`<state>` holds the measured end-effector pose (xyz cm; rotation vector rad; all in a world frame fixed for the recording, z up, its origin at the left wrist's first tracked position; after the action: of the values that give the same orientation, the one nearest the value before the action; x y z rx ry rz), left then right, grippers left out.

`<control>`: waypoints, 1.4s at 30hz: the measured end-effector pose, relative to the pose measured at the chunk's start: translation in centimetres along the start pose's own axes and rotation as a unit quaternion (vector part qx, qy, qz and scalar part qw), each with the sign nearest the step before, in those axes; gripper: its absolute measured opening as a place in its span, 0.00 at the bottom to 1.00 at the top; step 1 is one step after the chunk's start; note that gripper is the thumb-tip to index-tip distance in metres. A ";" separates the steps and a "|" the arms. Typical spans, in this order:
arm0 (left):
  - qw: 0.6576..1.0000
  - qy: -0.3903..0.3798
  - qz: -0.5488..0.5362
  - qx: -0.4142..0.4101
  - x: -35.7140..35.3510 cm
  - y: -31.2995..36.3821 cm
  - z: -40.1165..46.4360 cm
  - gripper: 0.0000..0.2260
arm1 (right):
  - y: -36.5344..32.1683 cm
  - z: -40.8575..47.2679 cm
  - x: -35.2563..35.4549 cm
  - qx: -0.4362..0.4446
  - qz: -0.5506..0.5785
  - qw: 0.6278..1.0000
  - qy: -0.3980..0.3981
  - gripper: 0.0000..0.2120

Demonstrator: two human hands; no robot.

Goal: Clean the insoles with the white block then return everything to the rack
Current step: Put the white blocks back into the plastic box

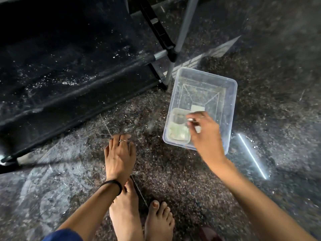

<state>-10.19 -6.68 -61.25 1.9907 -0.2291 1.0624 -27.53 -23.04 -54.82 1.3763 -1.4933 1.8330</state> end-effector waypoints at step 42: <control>0.964 -0.136 -0.221 0.064 -5.5 8.8 0.7 0.22 | 9.9 -1.8 2.0 -0.246 -0.029 0.969 0.014 0.22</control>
<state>-17.68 -13.91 -60.33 2.1659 0.1410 0.5294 -37.00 -25.42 -57.93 1.1281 -1.7222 1.3136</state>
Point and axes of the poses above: each hand's wrist, its own z-axis towards the middle knuckle, its own x-axis out of the back of the hand, y = z × x, the point moved 2 cm from there along z, towards the middle knuckle, and after that the axes turned 12 degrees about -z, right-handed, at the moved point
